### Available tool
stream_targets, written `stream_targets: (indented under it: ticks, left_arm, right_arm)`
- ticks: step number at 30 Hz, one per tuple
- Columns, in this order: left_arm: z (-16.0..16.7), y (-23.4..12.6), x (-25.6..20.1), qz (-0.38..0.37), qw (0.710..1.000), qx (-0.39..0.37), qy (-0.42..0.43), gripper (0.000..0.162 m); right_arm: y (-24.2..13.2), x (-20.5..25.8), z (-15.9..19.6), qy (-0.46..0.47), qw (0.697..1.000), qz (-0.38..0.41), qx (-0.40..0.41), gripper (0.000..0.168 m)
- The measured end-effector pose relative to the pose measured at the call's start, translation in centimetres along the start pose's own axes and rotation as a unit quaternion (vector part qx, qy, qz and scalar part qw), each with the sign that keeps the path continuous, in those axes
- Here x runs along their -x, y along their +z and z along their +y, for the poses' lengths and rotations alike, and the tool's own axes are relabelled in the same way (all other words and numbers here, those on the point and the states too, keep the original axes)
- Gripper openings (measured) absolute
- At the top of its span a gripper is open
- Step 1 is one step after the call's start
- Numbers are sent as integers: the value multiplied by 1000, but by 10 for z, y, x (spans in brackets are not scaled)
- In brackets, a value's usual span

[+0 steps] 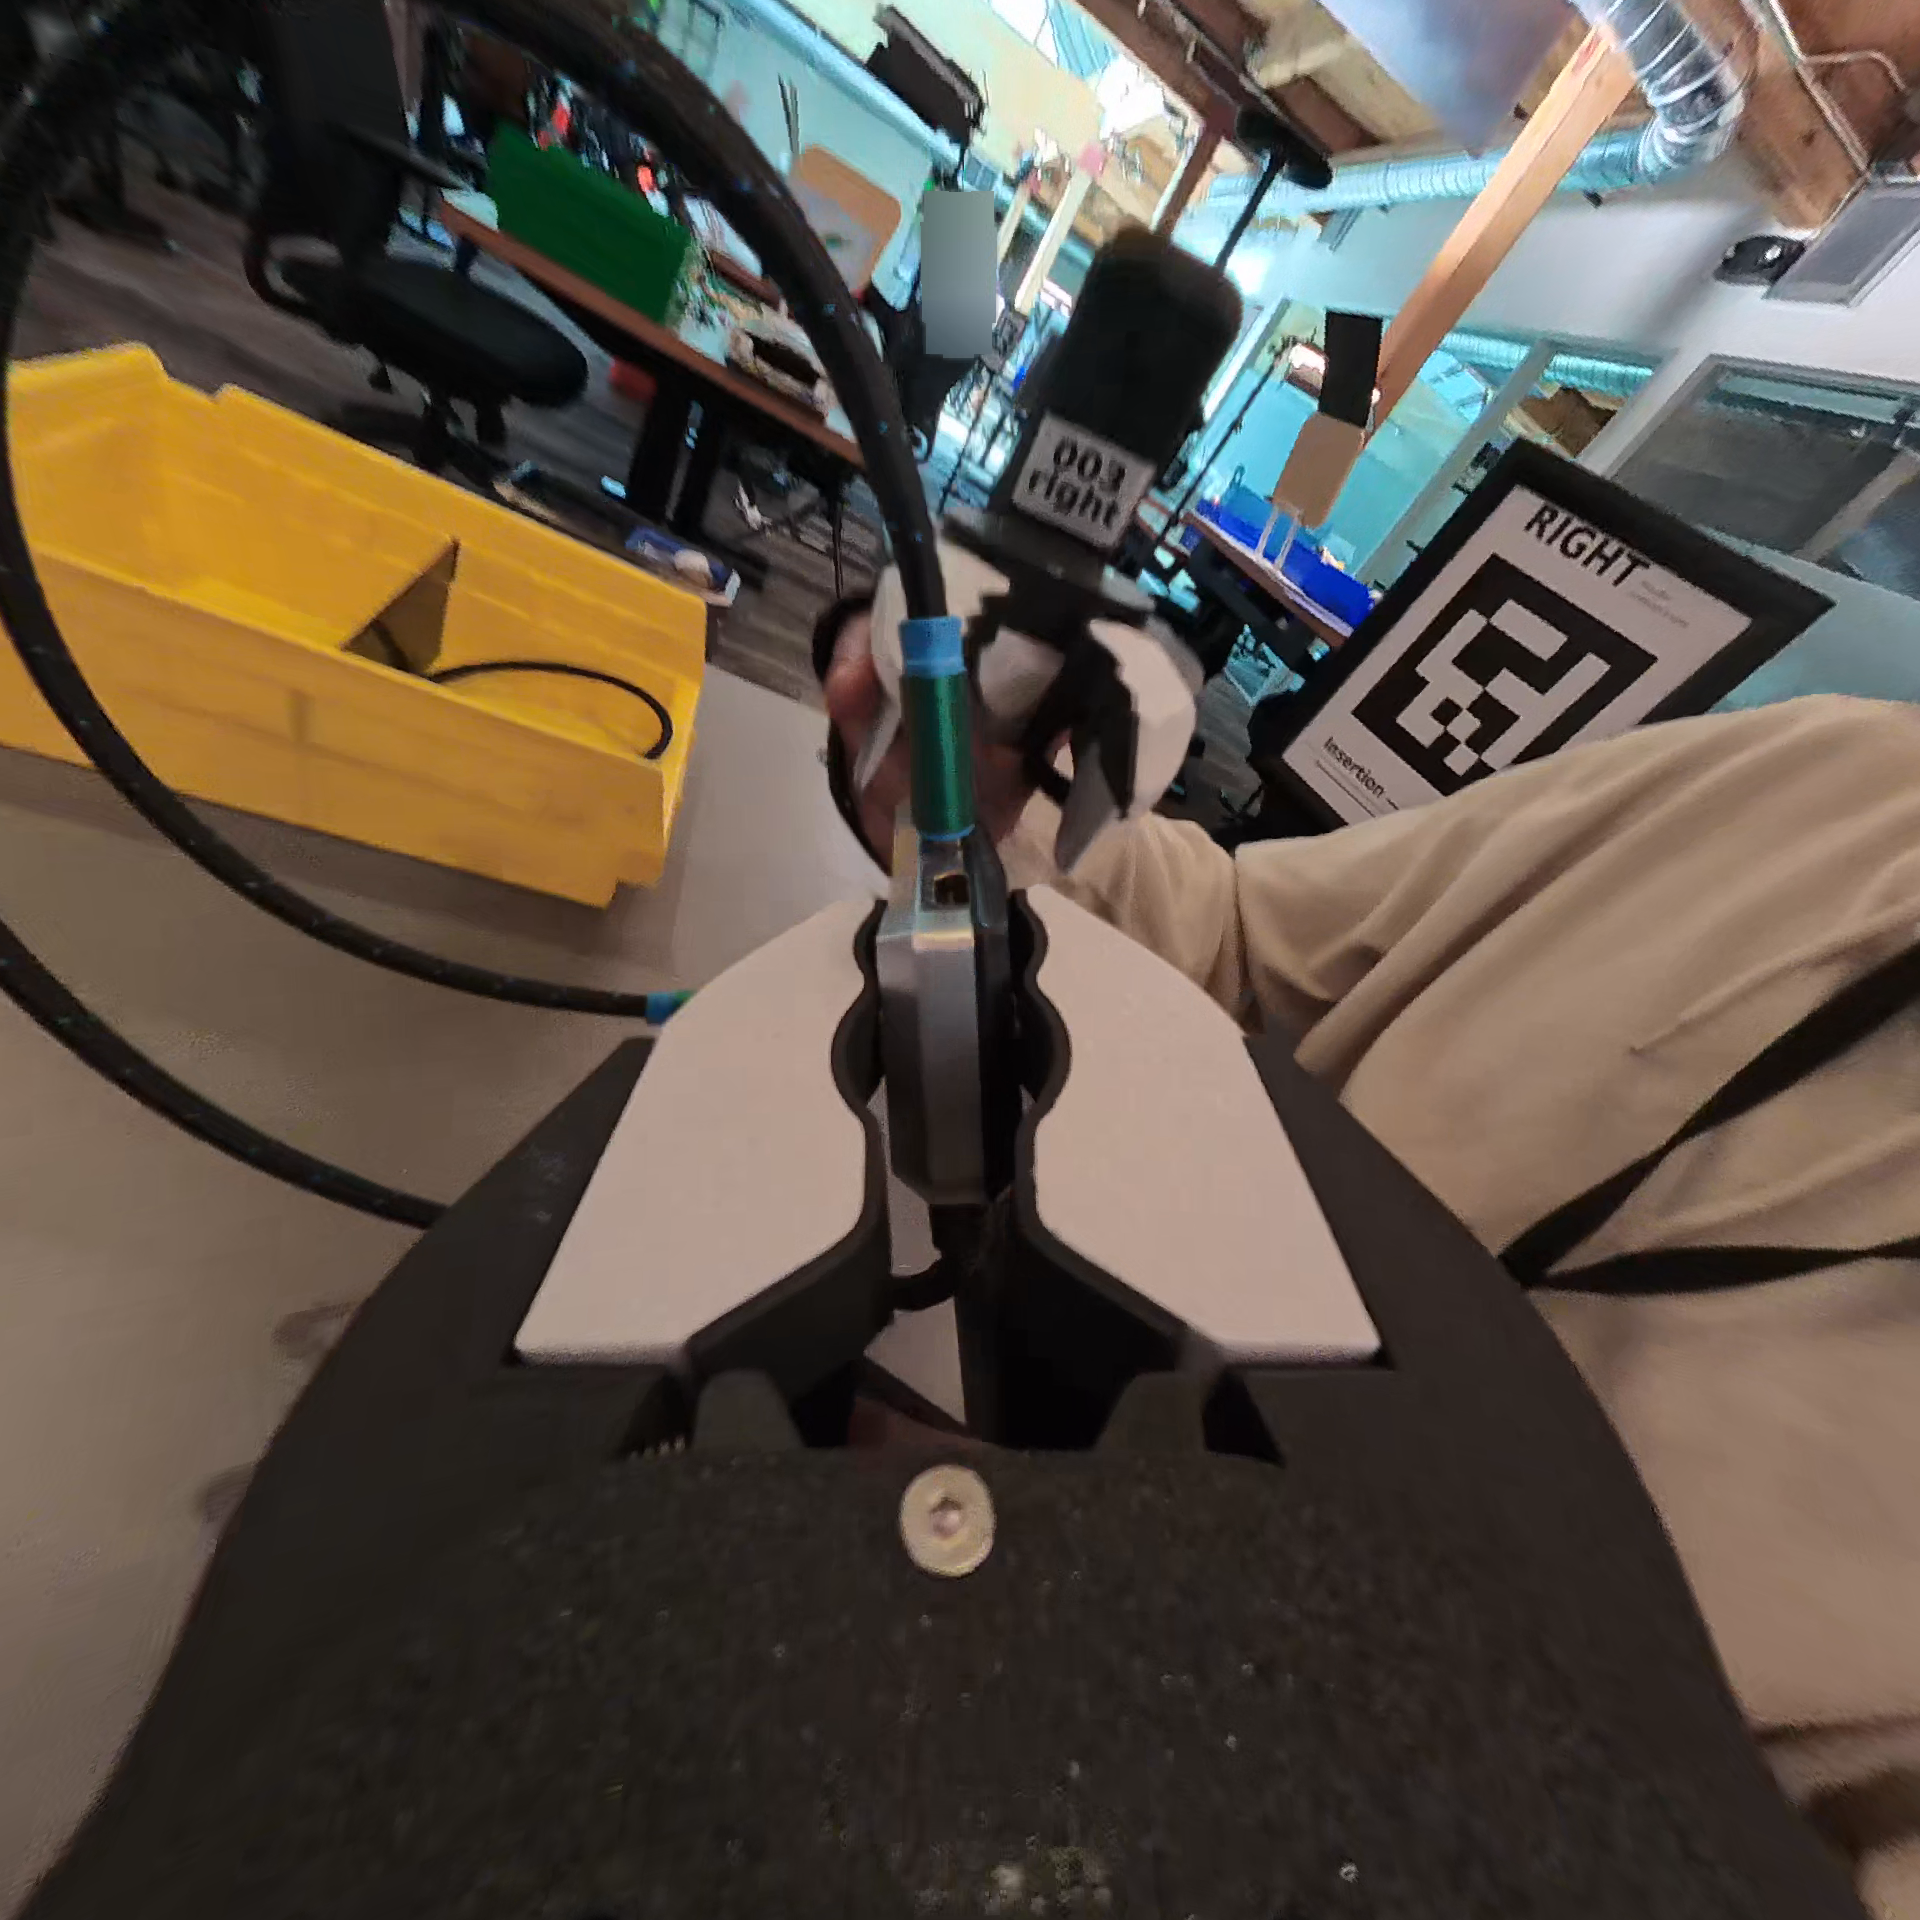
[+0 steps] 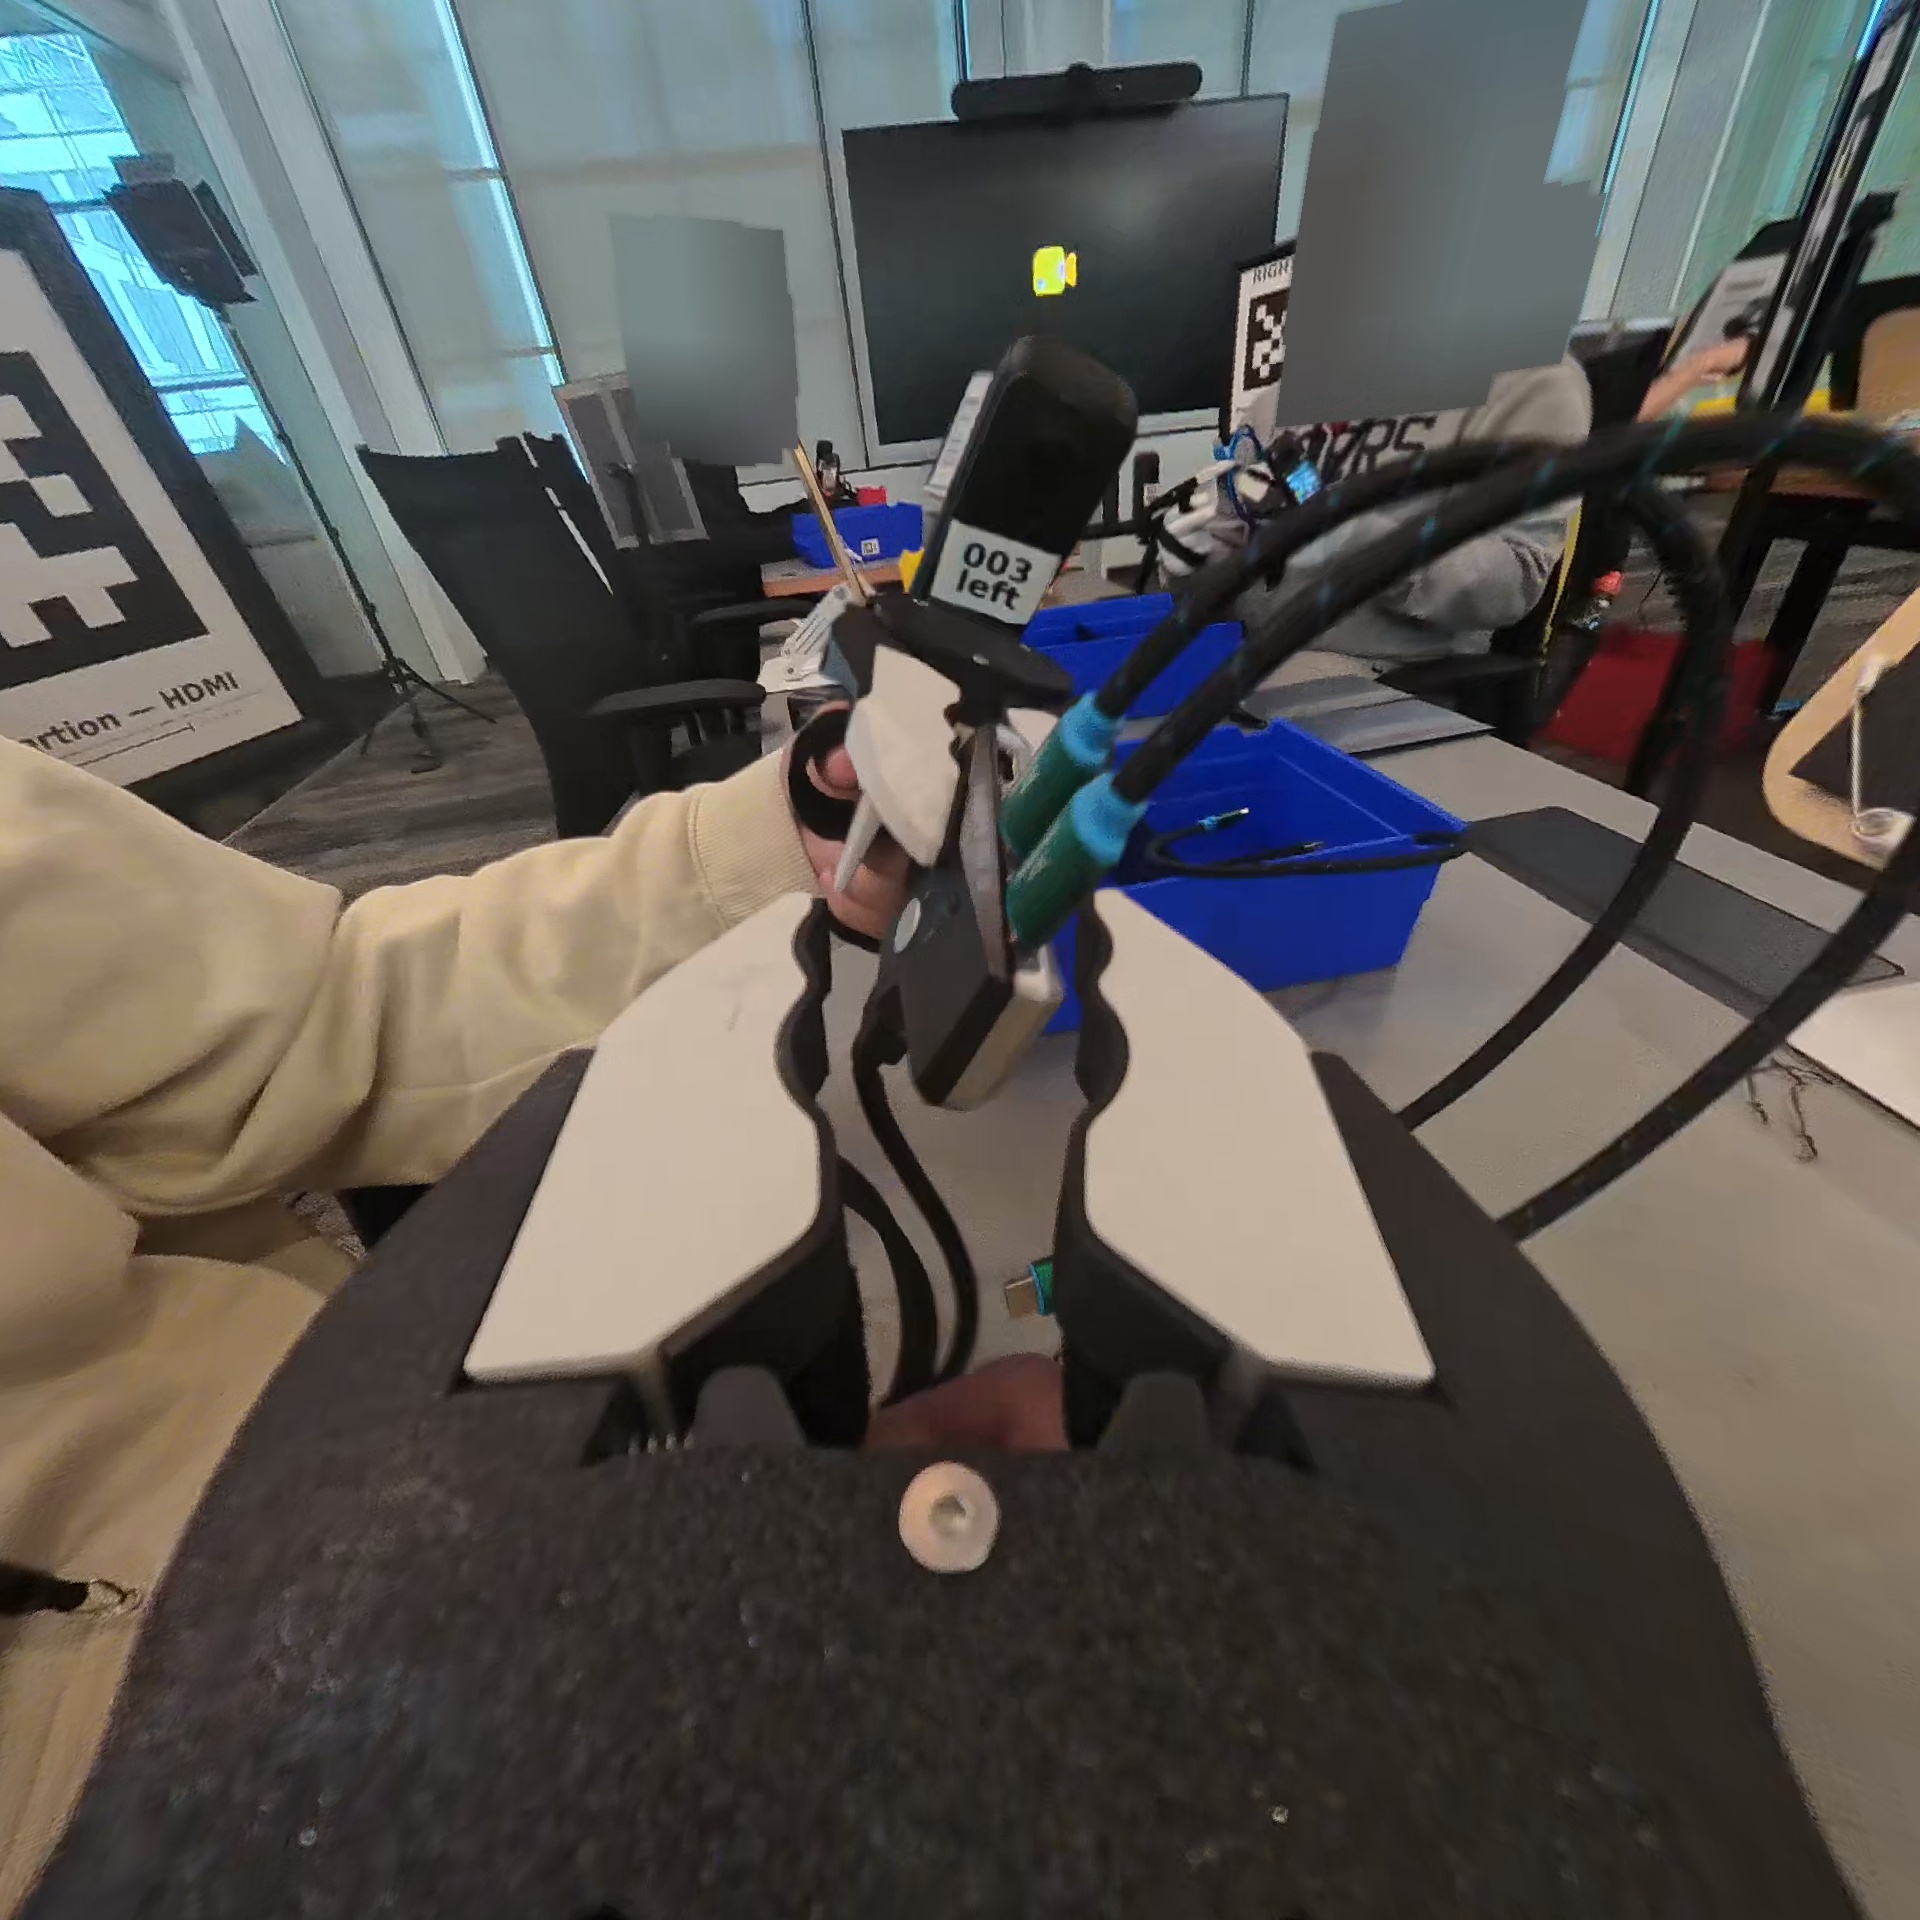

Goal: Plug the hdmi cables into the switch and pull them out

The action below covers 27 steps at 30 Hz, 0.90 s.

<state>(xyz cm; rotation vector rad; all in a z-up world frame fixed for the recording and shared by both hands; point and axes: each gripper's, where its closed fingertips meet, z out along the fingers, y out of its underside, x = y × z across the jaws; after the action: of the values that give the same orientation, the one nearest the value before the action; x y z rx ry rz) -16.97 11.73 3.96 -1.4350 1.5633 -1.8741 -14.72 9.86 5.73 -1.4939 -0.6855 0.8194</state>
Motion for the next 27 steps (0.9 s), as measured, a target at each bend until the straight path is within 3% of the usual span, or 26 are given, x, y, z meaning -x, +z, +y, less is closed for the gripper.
stream_targets:
  ticks: [4,9,15,18,21,24,27]
  left_arm:
    - [24,-1,2,18,997,79,2,21]
    - [27,0,9,54,983,174,-7,21]
    - [24,6,34,32,961,274,7,21]
    - [15,8,63,-65,958,273,50,30]
    - [-9,8,92,-232,943,206,122,51]
    - [-28,-6,95,-386,890,114,217,54]
    - [-8,-15,90,-505,811,78,284,48]
  right_arm:
    - [-4,-15,0,-14,999,16,32,42]
    - [-3,-11,26,-19,994,-18,103,43]
    - [1,-32,41,6,995,21,93,19]
    - [-2,-49,44,41,994,58,78,13]
    - [-2,-67,48,63,992,100,51,11]
    - [-5,-89,55,116,982,148,32,11]
    - [-8,-106,62,192,963,188,12,11]
